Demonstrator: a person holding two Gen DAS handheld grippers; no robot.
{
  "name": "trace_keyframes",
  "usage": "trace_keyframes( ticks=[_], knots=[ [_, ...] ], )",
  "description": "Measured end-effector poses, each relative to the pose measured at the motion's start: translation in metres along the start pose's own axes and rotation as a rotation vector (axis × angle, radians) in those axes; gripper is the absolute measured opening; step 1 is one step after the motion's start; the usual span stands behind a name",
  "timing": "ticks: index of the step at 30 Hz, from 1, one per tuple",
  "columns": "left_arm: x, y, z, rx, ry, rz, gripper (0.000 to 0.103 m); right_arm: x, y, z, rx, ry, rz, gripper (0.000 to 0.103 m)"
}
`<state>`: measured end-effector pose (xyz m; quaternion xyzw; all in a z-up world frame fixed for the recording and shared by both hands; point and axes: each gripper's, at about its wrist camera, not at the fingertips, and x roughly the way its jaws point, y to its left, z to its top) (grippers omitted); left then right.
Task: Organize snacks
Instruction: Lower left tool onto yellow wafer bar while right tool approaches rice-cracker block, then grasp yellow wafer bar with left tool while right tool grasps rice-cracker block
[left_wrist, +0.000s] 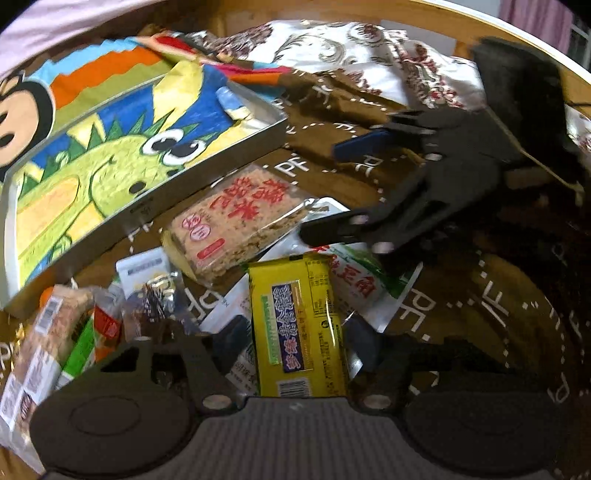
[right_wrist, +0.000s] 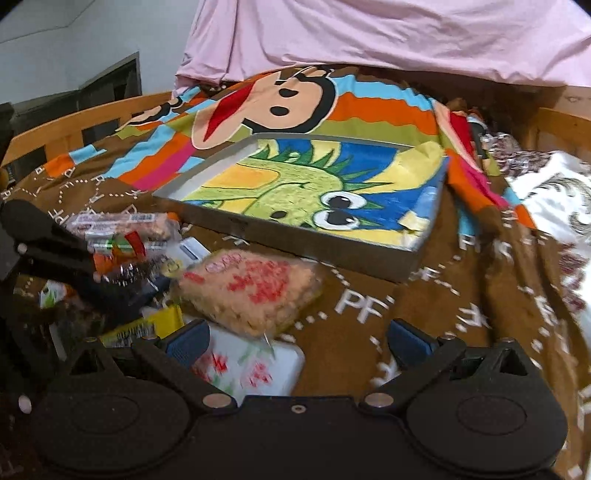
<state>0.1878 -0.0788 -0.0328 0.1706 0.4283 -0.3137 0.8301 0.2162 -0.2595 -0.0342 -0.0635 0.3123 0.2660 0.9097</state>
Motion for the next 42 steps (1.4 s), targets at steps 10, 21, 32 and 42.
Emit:
trace_keyframes(
  ticks=[10, 21, 32, 42],
  knots=[
    [-0.002, 0.020, -0.012, -0.110, -0.039, -0.082, 0.054, 0.046, -0.004, 0.039, -0.104, 0.072, 0.218, 0.102],
    [-0.003, 0.021, -0.016, -0.120, -0.052, -0.098, 0.056, 0.071, -0.002, 0.043, -0.272, 0.169, 0.326, 0.102],
    [-0.003, 0.020, -0.016, -0.122, -0.031, -0.088, 0.054, 0.062, 0.006, 0.031, -0.301, 0.116, 0.266, 0.093],
    [-0.015, 0.025, -0.023, -0.230, -0.050, -0.100, 0.053, 0.027, 0.015, 0.017, -0.264, 0.023, 0.095, 0.091]
  ],
)
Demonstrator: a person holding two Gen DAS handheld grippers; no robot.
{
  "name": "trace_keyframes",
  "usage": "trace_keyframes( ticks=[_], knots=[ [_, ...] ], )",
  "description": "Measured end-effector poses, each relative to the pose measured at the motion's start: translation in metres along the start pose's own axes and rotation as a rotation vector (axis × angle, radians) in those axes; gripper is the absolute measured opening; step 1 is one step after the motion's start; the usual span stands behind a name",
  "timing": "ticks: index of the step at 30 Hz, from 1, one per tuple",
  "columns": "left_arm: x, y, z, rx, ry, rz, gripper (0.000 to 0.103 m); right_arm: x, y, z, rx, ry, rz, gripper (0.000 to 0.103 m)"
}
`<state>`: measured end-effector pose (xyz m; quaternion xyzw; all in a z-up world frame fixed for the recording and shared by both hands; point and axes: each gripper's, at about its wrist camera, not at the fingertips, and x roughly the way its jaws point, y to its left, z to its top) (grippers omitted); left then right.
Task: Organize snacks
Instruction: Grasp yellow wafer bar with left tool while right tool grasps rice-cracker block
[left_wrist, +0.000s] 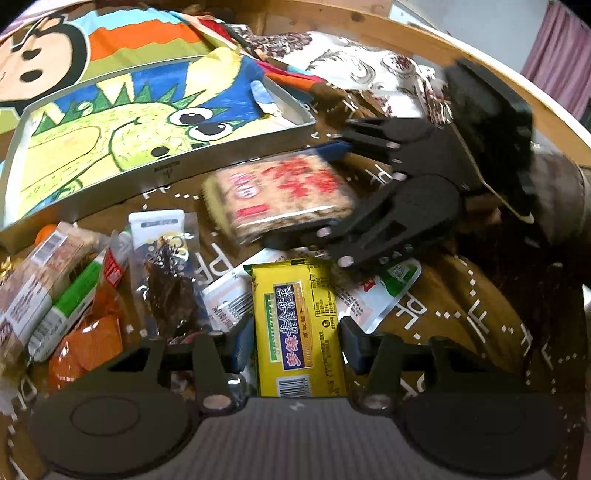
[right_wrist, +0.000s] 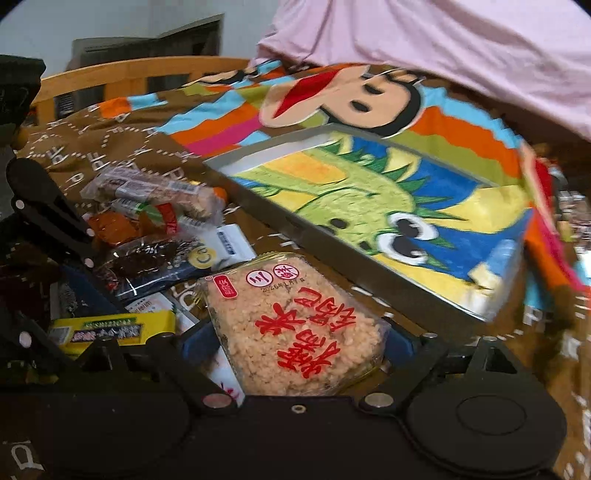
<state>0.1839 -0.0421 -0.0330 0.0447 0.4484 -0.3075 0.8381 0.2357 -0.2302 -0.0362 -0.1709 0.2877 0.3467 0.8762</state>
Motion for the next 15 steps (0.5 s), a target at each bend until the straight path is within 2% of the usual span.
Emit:
trace_keyframes(
  ticks=[4, 10, 12, 15],
  knots=[
    [-0.009, 0.007, -0.003, -0.072, -0.034, -0.030, 0.053, -0.023, 0.002, -0.005, 0.047, -0.044, -0.082, 0.091],
    [-0.024, 0.011, 0.006, -0.094, -0.132, -0.048, 0.053, -0.043, -0.001, 0.009, 0.103, -0.149, -0.192, 0.091],
    [-0.028, 0.014, 0.013, -0.096, -0.177, -0.035, 0.053, -0.041, -0.006, 0.019, 0.134, -0.180, -0.224, 0.091],
    [-0.035, 0.023, 0.031, -0.100, -0.266, 0.027, 0.053, -0.030, -0.015, 0.034, 0.174, -0.199, -0.268, 0.091]
  ],
)
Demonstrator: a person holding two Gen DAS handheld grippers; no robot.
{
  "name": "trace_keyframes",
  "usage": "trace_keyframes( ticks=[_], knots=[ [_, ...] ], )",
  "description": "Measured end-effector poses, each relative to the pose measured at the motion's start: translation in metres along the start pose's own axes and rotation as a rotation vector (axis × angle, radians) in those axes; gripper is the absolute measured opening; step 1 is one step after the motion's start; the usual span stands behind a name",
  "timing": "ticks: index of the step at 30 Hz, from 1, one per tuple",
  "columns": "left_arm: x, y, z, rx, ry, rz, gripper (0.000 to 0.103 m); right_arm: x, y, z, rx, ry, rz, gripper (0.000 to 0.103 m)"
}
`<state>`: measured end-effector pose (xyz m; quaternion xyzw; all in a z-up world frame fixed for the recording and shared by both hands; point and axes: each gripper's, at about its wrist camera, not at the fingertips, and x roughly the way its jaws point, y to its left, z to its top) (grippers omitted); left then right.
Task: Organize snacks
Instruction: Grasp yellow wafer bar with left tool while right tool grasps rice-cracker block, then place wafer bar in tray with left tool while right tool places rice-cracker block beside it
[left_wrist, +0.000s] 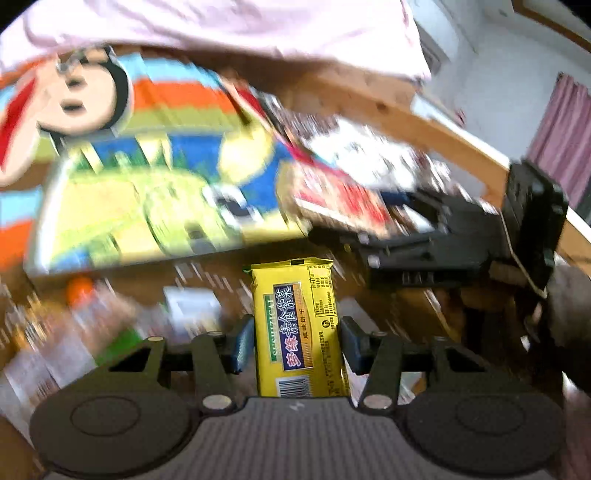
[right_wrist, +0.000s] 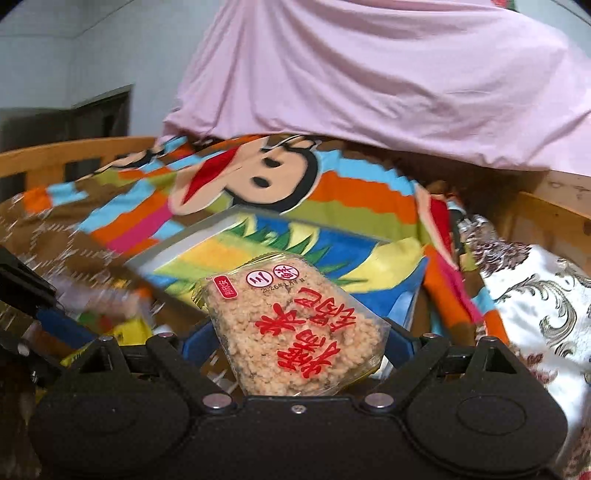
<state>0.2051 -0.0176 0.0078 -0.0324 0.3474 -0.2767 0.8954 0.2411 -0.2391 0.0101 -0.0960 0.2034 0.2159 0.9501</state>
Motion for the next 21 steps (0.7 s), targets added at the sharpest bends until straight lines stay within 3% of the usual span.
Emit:
trace_keyframes(
  ticks=[5, 10, 15, 21],
  knots=[
    [0.011, 0.029, 0.038, -0.015, -0.148, 0.137, 0.053, 0.039, 0.000, 0.019, 0.046, 0.013, -0.073, 0.091],
    [0.038, 0.064, 0.069, -0.079, -0.221, 0.251, 0.053, 0.077, 0.001, 0.030, 0.112, 0.043, -0.115, 0.091],
    [0.065, 0.094, 0.080, -0.186, -0.218, 0.340, 0.053, 0.107, 0.013, 0.028, 0.092, 0.100, -0.130, 0.091],
    [0.087, 0.114, 0.072, -0.231, -0.170, 0.390, 0.053, 0.132, 0.023, 0.019, 0.080, 0.164, -0.127, 0.092]
  ],
)
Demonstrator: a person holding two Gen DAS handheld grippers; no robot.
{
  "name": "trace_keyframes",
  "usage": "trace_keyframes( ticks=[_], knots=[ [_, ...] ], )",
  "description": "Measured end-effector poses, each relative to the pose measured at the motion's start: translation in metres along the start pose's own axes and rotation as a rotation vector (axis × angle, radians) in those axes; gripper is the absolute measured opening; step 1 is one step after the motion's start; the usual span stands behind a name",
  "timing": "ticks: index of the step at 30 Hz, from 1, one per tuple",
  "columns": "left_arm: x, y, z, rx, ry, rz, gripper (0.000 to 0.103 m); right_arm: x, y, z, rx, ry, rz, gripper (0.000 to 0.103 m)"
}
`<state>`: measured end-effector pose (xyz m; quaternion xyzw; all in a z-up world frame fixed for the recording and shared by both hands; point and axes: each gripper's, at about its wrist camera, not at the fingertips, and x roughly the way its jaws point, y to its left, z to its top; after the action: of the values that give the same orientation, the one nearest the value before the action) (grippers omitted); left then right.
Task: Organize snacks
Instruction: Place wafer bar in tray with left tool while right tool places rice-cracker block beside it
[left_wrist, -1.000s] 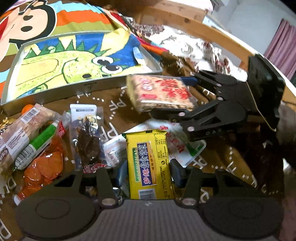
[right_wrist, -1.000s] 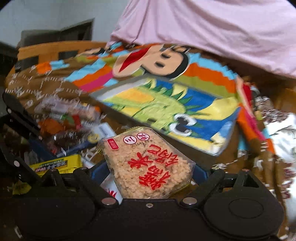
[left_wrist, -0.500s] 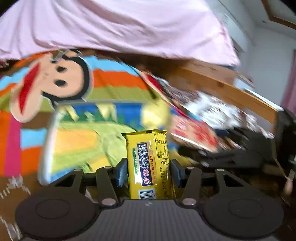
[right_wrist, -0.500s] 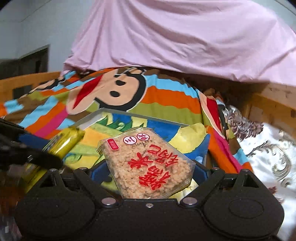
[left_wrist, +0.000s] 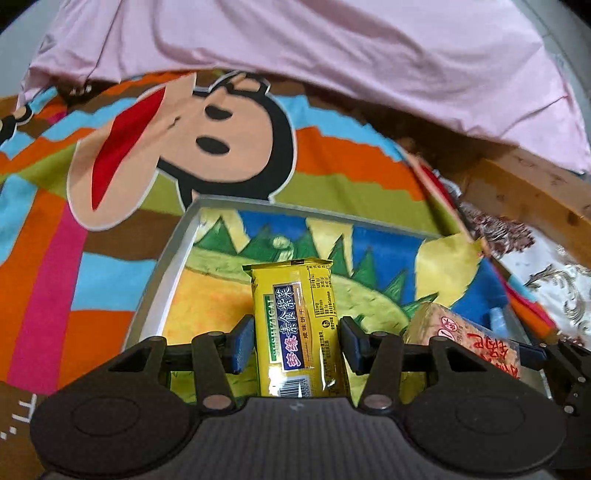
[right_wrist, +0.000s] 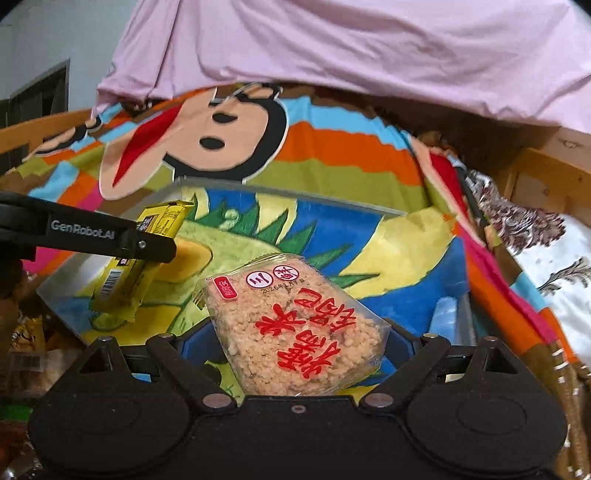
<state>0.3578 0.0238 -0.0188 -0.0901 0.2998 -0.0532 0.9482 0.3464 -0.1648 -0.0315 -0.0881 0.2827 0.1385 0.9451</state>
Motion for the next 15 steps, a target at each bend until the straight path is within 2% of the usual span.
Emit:
trace_keyframes(
  ticks=[7, 12, 15],
  knots=[
    [0.015, 0.001, -0.009, 0.002, 0.064, 0.011, 0.054, 0.016, 0.003, -0.006, 0.008, 0.048, 0.001, 0.092],
    [0.021, 0.000, -0.010, 0.001, 0.107, 0.006, 0.055, 0.018, 0.004, -0.006, 0.004, 0.049, 0.004, 0.097],
    [0.016, 0.003, -0.011, -0.027, 0.101, -0.005, 0.067, 0.015, 0.003, -0.006, -0.002, 0.047, -0.004, 0.100]
  ],
)
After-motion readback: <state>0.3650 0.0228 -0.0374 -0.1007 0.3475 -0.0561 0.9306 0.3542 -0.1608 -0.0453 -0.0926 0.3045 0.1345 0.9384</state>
